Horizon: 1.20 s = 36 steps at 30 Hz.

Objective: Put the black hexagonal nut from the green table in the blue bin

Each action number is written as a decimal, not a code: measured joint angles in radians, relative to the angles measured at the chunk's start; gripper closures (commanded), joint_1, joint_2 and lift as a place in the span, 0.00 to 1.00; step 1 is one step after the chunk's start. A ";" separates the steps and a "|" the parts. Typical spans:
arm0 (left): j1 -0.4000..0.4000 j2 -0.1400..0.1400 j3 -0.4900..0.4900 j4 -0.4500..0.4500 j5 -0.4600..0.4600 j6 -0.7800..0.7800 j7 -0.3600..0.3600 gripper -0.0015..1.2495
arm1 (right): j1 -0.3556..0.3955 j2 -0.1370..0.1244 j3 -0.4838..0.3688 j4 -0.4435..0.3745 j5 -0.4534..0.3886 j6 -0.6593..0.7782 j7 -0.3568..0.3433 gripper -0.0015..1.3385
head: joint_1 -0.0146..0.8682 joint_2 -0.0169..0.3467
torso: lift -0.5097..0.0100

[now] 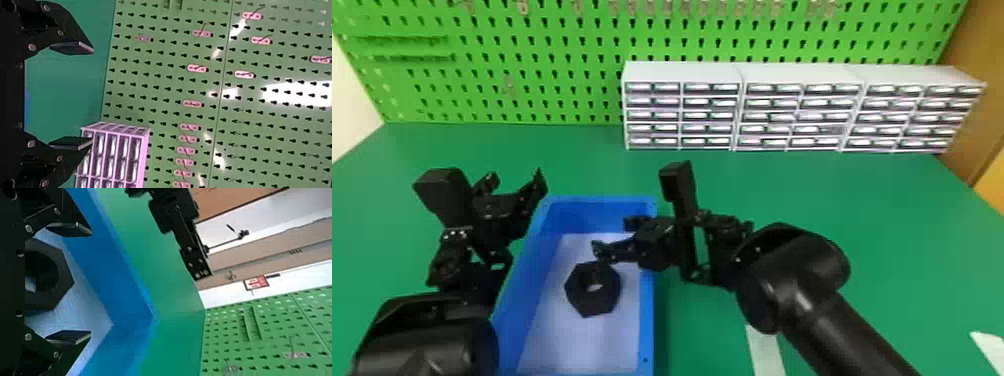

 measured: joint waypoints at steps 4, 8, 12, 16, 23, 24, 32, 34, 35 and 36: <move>0.001 0.000 0.000 0.000 0.000 0.000 0.000 0.35 | 0.003 0.000 -0.055 -0.017 0.042 -0.003 0.001 0.26 | 0.79 0.19 | 0.79; 0.001 0.000 -0.002 0.000 0.000 0.000 0.000 0.35 | 0.013 0.002 -0.118 -0.040 0.084 -0.012 0.001 0.26 | 0.79 0.19 | 0.79; 0.002 0.000 -0.003 0.000 0.001 0.000 -0.001 0.35 | 0.026 0.007 -0.179 -0.063 0.118 -0.018 0.001 0.26 | 0.79 0.19 | 0.79; 0.003 0.000 -0.003 0.000 0.003 0.000 0.000 0.35 | 0.036 0.010 -0.236 -0.085 0.141 -0.021 0.001 0.26 | 0.79 0.19 | 0.79; 0.004 0.000 -0.003 0.000 0.003 0.000 0.000 0.35 | 0.061 0.017 -0.327 -0.129 0.179 -0.035 0.000 0.26 | 0.79 0.19 | 0.79; 0.004 0.000 -0.003 0.000 0.003 0.000 0.000 0.35 | 0.065 0.018 -0.338 -0.136 0.185 -0.037 0.000 0.26 | 0.79 0.19 | 0.79; 0.007 0.000 -0.003 0.000 0.003 0.000 0.000 0.35 | 0.103 0.029 -0.442 -0.190 0.248 -0.053 0.000 0.26 | 0.79 0.19 | 0.79; 0.007 0.000 -0.002 0.000 0.003 0.000 0.000 0.35 | 0.112 0.031 -0.462 -0.200 0.261 -0.058 -0.001 0.27 | 0.79 0.19 | 0.79; 0.007 0.000 -0.002 0.000 0.003 0.000 0.000 0.35 | 0.117 0.032 -0.475 -0.206 0.269 -0.062 -0.002 0.27 | 0.79 0.19 | 0.79; 0.007 0.000 -0.002 0.000 0.003 0.000 0.000 0.35 | 0.121 0.033 -0.484 -0.210 0.274 -0.064 -0.002 0.27 | 0.79 0.19 | 0.79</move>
